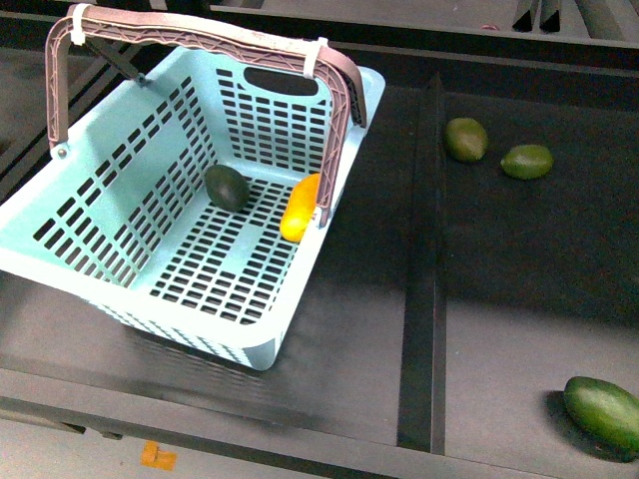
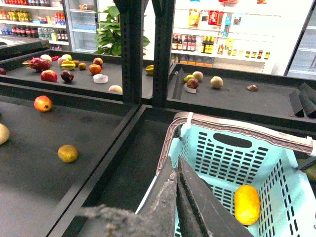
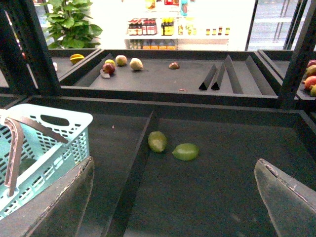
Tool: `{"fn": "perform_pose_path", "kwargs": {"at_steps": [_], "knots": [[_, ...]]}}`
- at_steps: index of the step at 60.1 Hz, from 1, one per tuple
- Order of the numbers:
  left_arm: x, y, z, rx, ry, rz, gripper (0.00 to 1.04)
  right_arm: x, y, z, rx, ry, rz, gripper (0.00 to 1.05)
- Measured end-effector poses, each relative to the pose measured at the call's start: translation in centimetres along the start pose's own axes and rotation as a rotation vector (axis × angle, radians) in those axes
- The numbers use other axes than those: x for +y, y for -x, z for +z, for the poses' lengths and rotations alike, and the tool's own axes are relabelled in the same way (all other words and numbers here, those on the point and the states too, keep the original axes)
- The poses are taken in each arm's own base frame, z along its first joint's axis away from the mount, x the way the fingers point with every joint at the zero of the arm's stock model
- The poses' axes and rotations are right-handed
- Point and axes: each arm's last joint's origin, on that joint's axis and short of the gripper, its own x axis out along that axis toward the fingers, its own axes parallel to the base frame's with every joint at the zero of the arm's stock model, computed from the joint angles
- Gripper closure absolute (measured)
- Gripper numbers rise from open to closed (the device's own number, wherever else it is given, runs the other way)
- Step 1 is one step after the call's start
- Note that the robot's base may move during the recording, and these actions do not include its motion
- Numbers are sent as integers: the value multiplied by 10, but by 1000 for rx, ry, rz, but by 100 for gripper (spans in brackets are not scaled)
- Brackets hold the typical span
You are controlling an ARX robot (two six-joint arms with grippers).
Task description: Pick mango and avocado into basket
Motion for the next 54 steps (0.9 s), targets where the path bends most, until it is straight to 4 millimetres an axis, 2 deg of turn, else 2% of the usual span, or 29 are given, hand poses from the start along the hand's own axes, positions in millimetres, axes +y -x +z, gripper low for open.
{"fn": "perform_pose_path", "kwargs": {"at_steps": [12,19,54], "knots": [[0,5,0,1,0,0,103,0,0,0,0,0,0,9],[0,15,-3,9,0,0,103,0,0,0,0,0,0,9],[0,15,-3,6,0,0,103,0,0,0,0,0,0,9]]}}
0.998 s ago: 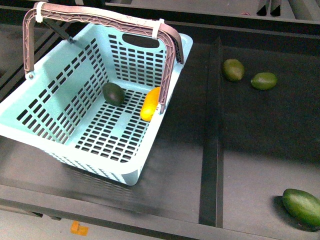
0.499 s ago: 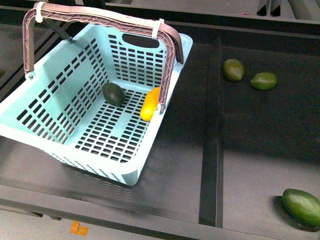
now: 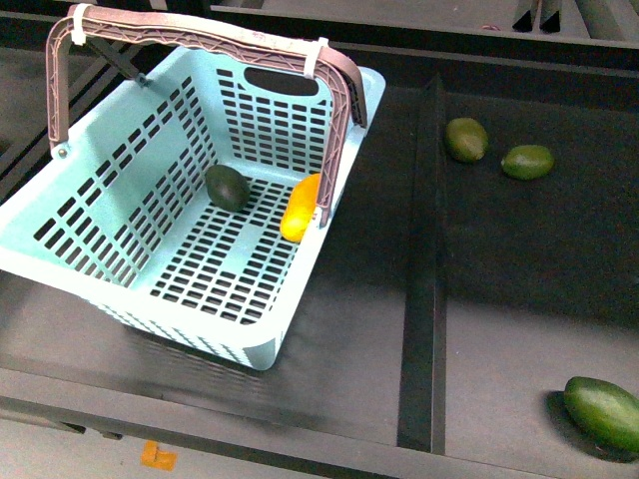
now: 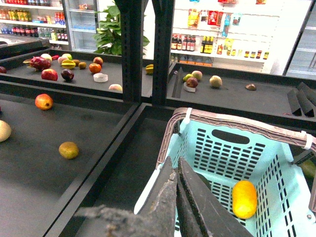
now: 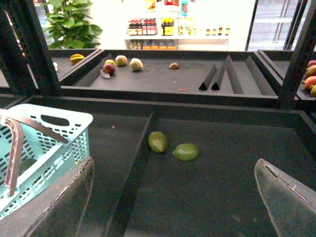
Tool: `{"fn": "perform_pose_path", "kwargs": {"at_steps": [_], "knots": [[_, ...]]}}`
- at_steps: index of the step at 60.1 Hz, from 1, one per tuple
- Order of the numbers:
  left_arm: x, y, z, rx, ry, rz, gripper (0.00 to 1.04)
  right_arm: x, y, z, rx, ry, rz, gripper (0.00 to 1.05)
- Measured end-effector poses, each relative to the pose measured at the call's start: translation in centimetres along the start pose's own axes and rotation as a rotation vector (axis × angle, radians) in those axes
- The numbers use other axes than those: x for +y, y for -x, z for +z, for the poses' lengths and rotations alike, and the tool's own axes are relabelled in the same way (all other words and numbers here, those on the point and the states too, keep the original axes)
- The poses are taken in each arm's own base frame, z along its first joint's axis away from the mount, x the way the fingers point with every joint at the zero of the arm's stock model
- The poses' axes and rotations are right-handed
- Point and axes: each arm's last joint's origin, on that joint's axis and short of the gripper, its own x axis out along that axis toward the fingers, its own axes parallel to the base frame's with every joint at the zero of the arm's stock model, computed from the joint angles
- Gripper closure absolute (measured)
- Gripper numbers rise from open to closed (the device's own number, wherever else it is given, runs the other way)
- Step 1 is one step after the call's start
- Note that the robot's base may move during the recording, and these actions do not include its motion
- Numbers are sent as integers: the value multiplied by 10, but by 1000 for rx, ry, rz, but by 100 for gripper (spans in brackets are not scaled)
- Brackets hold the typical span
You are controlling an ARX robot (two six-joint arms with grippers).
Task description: Pick mango and avocado into basket
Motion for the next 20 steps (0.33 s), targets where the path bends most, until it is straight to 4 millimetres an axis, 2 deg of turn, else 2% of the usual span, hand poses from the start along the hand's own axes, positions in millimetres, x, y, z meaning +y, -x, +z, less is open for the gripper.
{"fn": "perform_pose_path", "kwargs": {"at_steps": [5,10,20], "knots": [[0,0,0,0,0,0,100,0,0,0,0,0,0,9],[0,0,0,0,0,0,73,0,0,0,0,0,0,9],[0,0,0,0,0,0,38,0,0,0,0,0,0,9]]}}
